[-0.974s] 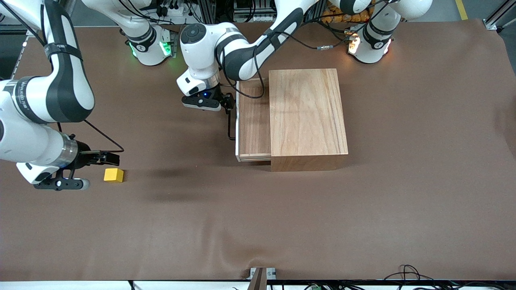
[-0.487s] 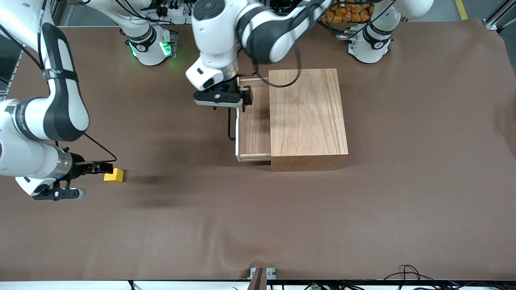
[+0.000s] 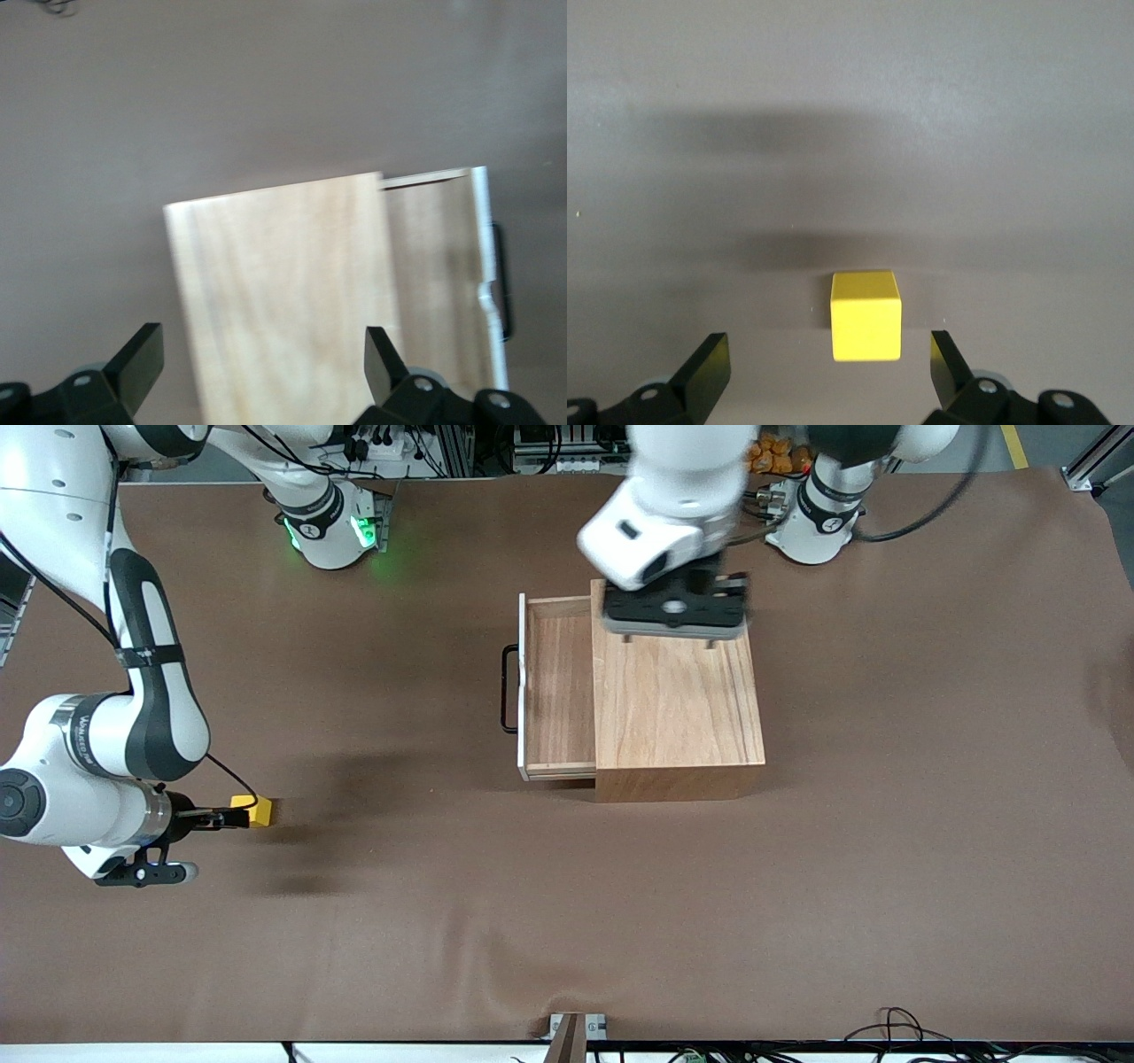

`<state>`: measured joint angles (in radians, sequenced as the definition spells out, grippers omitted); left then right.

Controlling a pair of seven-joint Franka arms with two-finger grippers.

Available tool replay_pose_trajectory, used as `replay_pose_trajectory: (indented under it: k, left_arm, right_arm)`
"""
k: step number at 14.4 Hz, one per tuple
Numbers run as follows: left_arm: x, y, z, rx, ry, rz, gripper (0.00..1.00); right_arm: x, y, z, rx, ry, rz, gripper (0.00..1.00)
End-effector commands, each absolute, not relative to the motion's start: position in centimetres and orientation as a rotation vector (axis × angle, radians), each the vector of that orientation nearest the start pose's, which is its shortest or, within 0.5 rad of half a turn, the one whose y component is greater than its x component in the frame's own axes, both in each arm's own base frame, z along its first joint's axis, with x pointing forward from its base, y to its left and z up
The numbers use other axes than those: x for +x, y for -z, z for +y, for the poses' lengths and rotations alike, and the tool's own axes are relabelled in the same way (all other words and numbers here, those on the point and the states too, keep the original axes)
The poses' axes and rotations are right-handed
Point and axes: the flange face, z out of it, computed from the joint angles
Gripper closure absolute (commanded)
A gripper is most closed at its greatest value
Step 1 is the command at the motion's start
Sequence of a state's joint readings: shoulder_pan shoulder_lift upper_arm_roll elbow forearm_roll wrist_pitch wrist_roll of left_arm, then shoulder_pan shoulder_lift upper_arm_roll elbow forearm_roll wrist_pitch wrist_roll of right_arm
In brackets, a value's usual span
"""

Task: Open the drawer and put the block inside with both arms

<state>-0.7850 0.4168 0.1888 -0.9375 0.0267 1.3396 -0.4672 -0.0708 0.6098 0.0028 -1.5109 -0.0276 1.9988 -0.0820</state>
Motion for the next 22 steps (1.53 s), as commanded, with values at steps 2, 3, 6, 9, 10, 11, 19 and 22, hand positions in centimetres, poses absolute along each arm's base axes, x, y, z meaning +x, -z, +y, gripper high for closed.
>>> replay_pose_trajectory:
  k: [2, 3, 6, 9, 10, 11, 19, 22]
  left_arm:
    - [54.9, -66.3, -27.4, -3.019, -0.034, 0.087, 0.00]
    - [55.8, -66.9, -23.6, -3.022, -0.056, 0.038, 0.00]
    - [57.4, -68.8, -12.0, -3.054, -0.060, -0.012, 0.00]
    - [57.6, -69.0, -2.4, -3.076, -0.088, -0.068, 0.00]
    - [57.5, -68.9, -0.3, -3.078, -0.098, -0.089, 0.00]
    - [57.2, -68.9, 1.8, -3.080, -0.106, -0.127, 0.00]
    - [53.9, -66.9, 11.6, -3.102, -0.062, -0.212, 0.00]
    - [54.6, -66.5, 10.8, -3.088, -0.048, -0.215, 0.00]
  right_arm:
    - [68.9, -26.7, -6.0, -3.171, -0.176, 0.055, 0.00]
    - [68.8, -26.0, -6.5, -3.175, -0.186, 0.092, 0.00]
    - [68.2, -24.7, -6.4, -3.174, -0.212, 0.105, 0.00]
    - [68.0, -24.5, -6.0, -3.176, -0.212, 0.091, 0.00]
    - [67.7, -24.3, -6.1, -3.173, -0.222, 0.082, 0.00]
    - [67.7, -24.5, -6.3, -3.173, -0.217, 0.084, 0.00]
    - [66.3, -25.7, -7.6, -3.160, -0.227, 0.095, 0.00]
    - [64.4, -24.0, -6.9, -3.163, -0.099, 0.131, 0.00]
